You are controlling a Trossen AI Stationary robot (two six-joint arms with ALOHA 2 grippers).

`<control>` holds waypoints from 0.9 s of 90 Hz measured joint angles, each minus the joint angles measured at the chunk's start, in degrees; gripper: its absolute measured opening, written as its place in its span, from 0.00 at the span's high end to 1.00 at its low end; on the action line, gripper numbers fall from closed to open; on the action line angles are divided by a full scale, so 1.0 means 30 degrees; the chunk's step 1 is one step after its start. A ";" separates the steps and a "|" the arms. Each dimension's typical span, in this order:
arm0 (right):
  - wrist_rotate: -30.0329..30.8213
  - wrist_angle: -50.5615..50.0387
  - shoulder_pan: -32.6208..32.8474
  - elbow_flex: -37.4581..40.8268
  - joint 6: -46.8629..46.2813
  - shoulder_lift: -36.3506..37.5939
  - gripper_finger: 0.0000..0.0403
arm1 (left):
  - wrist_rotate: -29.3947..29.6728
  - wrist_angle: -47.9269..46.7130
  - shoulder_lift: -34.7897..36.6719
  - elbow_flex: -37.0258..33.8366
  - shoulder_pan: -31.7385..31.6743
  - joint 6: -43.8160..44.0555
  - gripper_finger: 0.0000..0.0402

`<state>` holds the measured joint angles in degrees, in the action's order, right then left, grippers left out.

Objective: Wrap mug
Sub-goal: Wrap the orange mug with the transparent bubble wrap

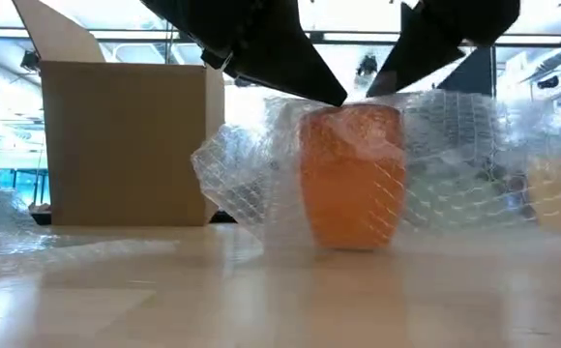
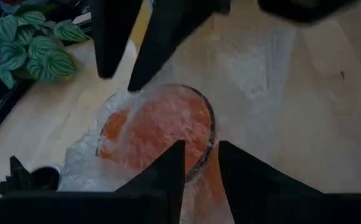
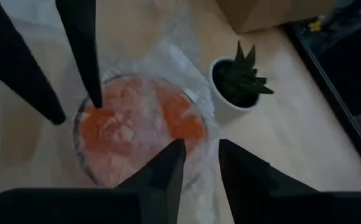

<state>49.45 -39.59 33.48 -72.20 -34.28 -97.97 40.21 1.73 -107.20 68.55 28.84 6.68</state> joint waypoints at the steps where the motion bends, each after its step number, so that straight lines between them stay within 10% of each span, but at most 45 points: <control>1: -0.0121 0.0022 -0.0002 0.0000 0.0000 0.0121 0.80 | 0.0000 0.0010 0.0000 0.0000 0.0000 0.0000 0.79; 41: -0.3147 0.4706 0.1584 -0.0029 0.3650 0.1427 0.81 | 0.0007 0.0025 0.0007 0.0000 -0.0277 -0.0160 0.79; 81: -0.9867 0.3624 -0.4085 -0.0007 0.6152 -0.0267 0.89 | 0.0294 -0.0292 0.0433 -0.0022 -0.0354 -0.3386 0.79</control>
<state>19.85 -28.71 21.23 -72.23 -15.83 -98.78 41.09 0.85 -105.90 68.49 27.78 -3.48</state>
